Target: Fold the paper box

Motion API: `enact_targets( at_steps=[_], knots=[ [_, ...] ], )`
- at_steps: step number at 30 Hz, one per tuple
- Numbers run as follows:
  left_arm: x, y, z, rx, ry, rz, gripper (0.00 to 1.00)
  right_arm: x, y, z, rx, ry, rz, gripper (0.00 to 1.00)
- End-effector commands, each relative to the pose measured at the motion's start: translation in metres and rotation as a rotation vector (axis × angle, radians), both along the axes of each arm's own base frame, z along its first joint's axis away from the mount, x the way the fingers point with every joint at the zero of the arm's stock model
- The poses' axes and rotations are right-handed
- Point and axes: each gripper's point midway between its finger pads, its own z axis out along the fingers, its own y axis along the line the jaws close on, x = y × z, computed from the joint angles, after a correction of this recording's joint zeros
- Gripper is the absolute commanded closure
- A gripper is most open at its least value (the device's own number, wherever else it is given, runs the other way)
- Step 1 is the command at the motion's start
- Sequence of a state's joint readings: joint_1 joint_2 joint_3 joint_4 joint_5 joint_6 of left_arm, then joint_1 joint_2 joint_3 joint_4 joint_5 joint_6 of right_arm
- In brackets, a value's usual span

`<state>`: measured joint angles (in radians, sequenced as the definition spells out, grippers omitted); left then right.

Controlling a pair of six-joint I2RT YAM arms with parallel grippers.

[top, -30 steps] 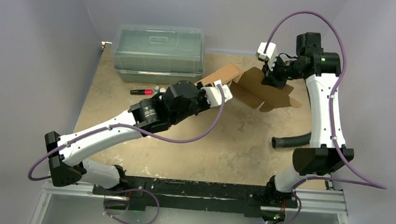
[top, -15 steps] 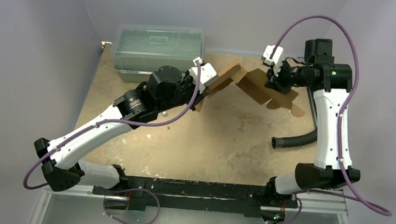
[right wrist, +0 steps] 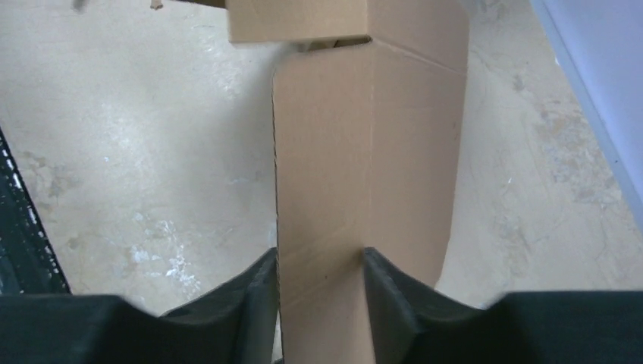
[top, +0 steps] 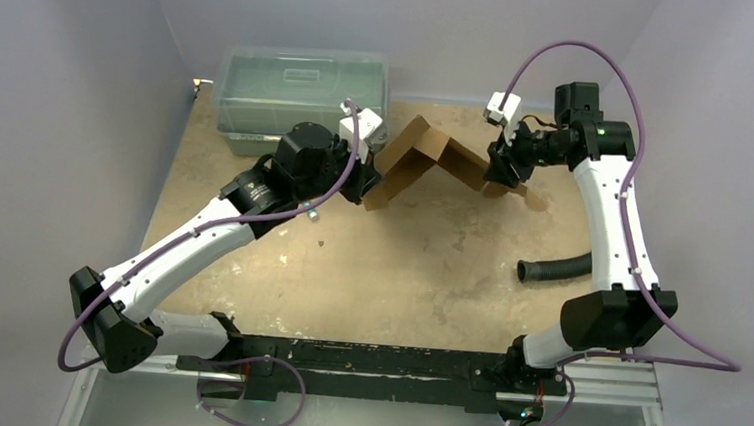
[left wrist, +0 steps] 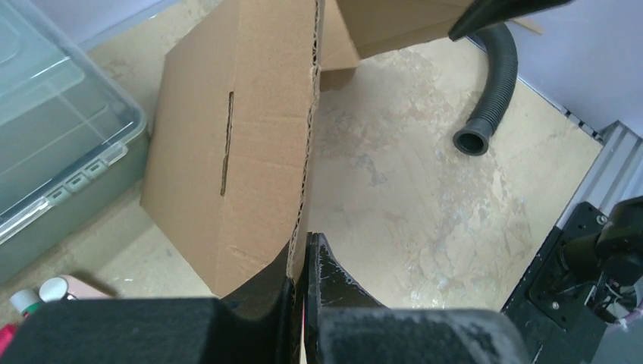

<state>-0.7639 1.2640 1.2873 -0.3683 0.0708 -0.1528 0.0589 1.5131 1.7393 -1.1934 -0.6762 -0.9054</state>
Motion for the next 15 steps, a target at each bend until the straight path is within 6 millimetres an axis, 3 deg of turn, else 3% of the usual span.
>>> enact_targets(
  at_steps=[1,5,8,11,12,15],
  knots=[
    [0.013,0.02,-0.001,-0.075,0.066,0.066,1.0,0.01,0.005,0.016,0.047,-0.072,-0.028,0.45],
    [0.019,0.028,-0.001,-0.099,0.089,0.069,1.0,0.016,0.002,0.032,0.066,-0.139,-0.064,0.27],
    [0.022,0.032,-0.003,-0.106,0.104,0.073,1.0,0.015,-0.003,0.041,0.101,-0.165,-0.067,0.2],
    [0.025,0.037,-0.005,-0.119,0.122,0.078,1.0,0.005,-0.009,0.056,0.181,-0.189,-0.029,0.15],
    [0.026,0.038,-0.006,-0.122,0.129,0.079,1.0,-0.002,-0.01,0.06,0.209,-0.197,-0.002,0.18],
    [0.029,0.04,-0.007,-0.146,0.15,0.08,1.0,-0.017,-0.014,0.064,0.251,-0.231,0.047,0.09]
  ],
)
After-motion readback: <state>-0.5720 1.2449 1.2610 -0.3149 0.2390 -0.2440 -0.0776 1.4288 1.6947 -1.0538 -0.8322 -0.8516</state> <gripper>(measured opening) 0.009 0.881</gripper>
